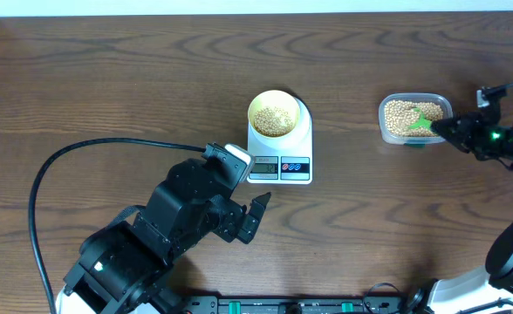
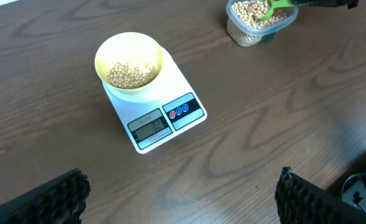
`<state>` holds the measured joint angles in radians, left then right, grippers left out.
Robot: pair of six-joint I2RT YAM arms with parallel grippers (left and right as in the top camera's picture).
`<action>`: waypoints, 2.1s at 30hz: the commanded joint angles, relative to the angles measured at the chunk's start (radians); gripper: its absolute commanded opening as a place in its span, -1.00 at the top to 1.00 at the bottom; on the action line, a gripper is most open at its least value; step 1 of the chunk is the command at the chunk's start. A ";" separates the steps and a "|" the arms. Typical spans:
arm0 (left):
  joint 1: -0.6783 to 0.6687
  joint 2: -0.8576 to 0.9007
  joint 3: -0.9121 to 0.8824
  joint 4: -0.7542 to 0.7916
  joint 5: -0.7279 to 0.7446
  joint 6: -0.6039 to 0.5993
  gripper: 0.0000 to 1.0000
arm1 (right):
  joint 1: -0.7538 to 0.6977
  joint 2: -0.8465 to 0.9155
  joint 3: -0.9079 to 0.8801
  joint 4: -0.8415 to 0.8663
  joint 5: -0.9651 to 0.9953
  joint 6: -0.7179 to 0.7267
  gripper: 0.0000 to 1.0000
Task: Scoop item into bowl and weigh 50g on scale
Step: 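Move right gripper back to the tub and scoop soybeans, then carry filled scoop with right gripper over the yellow bowl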
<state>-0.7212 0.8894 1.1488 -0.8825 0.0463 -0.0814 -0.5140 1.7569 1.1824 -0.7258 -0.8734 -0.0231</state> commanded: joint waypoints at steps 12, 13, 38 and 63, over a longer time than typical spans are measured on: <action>0.003 -0.001 0.007 0.001 -0.002 -0.002 -0.96 | -0.144 0.003 -0.008 -0.012 -0.324 -0.046 0.98; 0.003 -0.001 0.007 0.001 -0.002 -0.002 -0.96 | -0.147 0.003 -0.008 -0.011 -0.352 -0.046 0.98; 0.003 -0.001 0.007 0.001 -0.002 -0.002 -0.96 | 0.190 0.003 -0.008 0.272 -0.649 0.207 0.97; 0.003 -0.001 0.007 0.001 -0.002 -0.002 -0.96 | 0.602 0.035 -0.008 0.804 -0.489 0.598 0.98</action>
<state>-0.7212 0.8894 1.1488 -0.8825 0.0463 -0.0814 0.0654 1.7634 1.1713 0.0742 -1.3754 0.5892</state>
